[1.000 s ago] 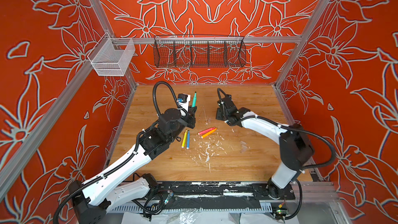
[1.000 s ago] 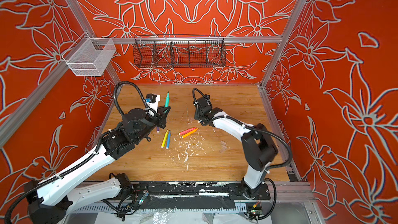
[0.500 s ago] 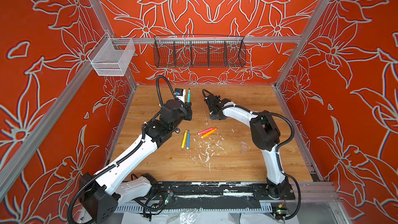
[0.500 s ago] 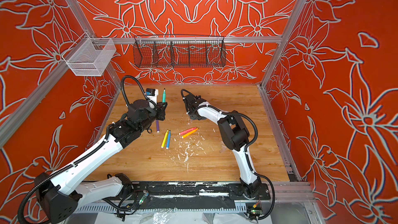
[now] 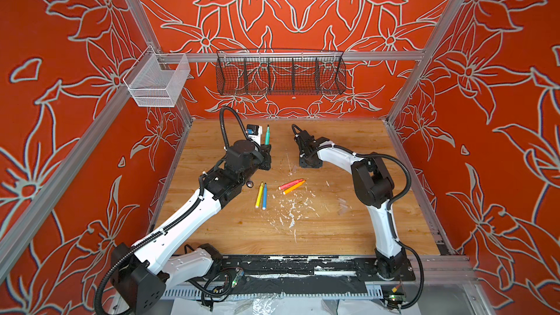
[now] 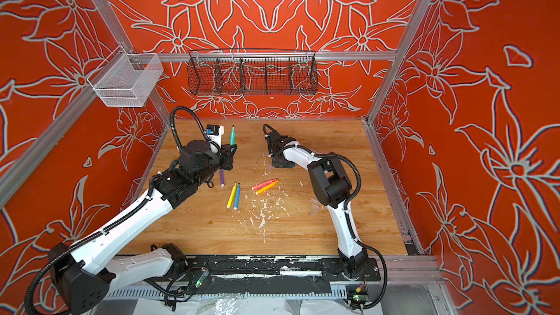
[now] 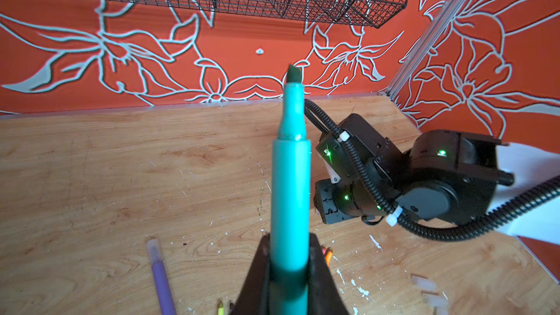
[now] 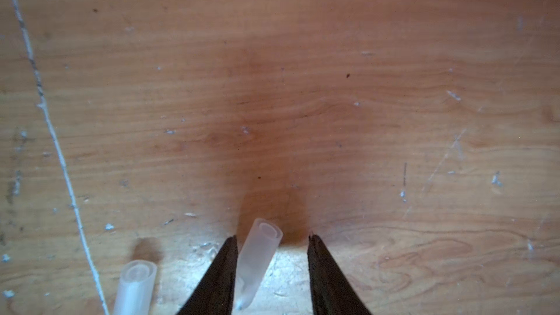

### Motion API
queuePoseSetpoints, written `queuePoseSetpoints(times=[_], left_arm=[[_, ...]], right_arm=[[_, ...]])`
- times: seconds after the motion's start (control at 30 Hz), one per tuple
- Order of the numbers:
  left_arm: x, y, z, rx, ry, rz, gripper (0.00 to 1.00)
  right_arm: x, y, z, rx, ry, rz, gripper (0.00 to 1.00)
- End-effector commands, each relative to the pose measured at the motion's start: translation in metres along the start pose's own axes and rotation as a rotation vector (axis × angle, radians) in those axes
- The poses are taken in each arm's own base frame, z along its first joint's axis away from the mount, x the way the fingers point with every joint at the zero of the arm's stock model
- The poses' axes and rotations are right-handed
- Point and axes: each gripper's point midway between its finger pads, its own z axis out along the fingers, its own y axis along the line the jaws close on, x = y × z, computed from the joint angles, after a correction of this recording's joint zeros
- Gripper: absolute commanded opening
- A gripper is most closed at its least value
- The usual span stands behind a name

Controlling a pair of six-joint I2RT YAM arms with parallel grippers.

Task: Insert the pens into the pen caps
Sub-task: 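Lower the right gripper and grasp one translucent cap upright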

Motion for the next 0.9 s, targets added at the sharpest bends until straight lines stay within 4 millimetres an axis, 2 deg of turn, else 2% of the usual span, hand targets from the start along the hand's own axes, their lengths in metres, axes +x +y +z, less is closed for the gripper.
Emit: queuePoseSetpoints(times=[0.0,0.2,0.43,0.87], left_arm=[[-0.008,-0.002,-0.01,0.021,-0.033,-0.018,0.0],[-0.008,-0.002,-0.011,0.022,-0.034,-0.022,0.0],[-0.009,-0.003,-0.012,0.028,-0.035,-0.022,0.0],[-0.009,-0.003,-0.016,0.033,-0.043,-0.021,0.0]], right_arm=[[0.011,0.001,0.012,-0.006,0.042,-0.001,0.4],[0.013,-0.005,0.015,0.015,0.049,0.001,0.34],[0.015,-0.012,0.019,0.053,0.057,-0.006,0.33],[0.019,-0.012,0.024,0.059,0.07,-0.002,0.14]])
